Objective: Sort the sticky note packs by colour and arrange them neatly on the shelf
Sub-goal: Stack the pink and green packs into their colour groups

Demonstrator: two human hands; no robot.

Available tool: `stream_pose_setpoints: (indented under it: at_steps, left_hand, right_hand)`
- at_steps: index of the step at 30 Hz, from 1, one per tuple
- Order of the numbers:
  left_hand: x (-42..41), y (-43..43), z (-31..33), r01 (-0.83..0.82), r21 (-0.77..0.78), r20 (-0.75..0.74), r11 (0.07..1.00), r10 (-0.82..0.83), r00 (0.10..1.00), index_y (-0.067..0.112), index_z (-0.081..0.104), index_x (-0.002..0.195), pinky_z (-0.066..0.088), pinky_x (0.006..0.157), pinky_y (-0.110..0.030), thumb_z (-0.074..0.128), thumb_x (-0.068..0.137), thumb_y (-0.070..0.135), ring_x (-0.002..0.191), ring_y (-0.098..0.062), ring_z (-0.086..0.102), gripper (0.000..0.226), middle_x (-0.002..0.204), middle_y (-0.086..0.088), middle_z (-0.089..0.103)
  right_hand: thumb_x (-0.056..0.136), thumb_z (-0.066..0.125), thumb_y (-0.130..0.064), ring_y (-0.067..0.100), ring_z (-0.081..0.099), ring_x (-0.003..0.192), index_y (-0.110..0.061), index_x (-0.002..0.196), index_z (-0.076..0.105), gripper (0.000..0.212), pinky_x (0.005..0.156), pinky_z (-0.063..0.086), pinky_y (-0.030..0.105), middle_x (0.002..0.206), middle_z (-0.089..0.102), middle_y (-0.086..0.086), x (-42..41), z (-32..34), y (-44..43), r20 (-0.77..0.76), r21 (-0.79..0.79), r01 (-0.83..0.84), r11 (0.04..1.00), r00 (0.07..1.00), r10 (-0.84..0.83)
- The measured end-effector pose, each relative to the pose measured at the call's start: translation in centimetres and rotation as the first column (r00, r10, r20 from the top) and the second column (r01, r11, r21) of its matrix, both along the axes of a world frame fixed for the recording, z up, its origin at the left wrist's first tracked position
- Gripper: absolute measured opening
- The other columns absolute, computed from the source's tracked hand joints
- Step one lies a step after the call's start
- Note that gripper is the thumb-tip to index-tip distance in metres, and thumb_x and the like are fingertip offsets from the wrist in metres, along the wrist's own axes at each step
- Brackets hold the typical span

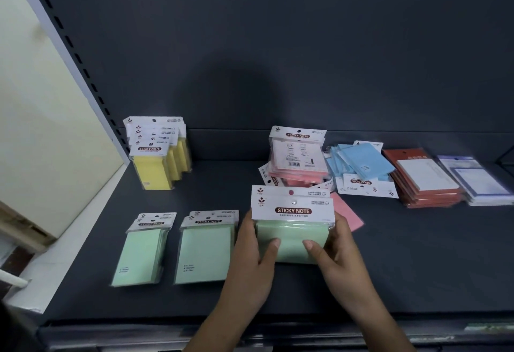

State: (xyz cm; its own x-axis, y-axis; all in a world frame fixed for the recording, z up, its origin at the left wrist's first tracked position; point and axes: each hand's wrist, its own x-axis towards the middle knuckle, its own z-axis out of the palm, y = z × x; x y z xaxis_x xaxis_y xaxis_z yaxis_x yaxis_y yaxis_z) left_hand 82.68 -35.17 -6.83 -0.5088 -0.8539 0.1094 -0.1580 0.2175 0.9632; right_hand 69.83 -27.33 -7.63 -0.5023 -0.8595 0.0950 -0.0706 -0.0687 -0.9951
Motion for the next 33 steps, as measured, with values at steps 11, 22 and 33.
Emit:
stream_pose_setpoints:
  at_steps: [11,22,33]
  left_hand:
    - [2.4,-8.5,4.0,-0.090,-0.185,-0.068,0.979,0.078,0.995,0.020,0.049,0.128,0.048,0.095,-0.032,0.056,0.089,0.024,0.111,-0.005,0.058,0.039,0.121,0.009,0.061]
    - [1.6,-16.9,-0.1,-0.088,-0.190,0.161,0.978,0.119,0.980,0.010,0.039,0.129,0.033,0.084,-0.001,0.054,0.087,-0.005,0.115,-0.009,0.045,0.047,0.123,0.003,0.048]
    - [0.8,-18.4,-1.8,-0.150,-0.233,0.232,0.961,0.205,0.951,0.007,0.038,0.134,0.031,0.094,-0.017,0.061,0.086,0.004,0.118,-0.012,0.044,0.053,0.131,-0.005,0.050]
  right_hand:
    - [0.085,0.058,0.008,0.011,0.060,0.109,-0.028,0.118,0.044,0.051,0.092,0.049,0.027,0.117,0.062,0.002,1.1,4.5,-9.4,0.005,-0.137,-0.010,0.991,1.000,0.011]
    - [0.086,0.052,0.006,-0.013,0.049,0.105,-0.026,0.129,0.032,0.057,0.088,0.038,0.004,0.113,0.050,-0.022,2.3,0.7,-18.3,-0.120,-0.049,0.080,0.996,0.989,-0.085]
    - [0.093,0.049,-0.010,0.020,0.034,0.134,-0.009,0.147,0.015,0.064,0.114,0.028,0.037,0.146,0.034,0.010,3.1,-2.0,-19.5,-0.434,0.116,0.218,0.969,0.889,-0.148]
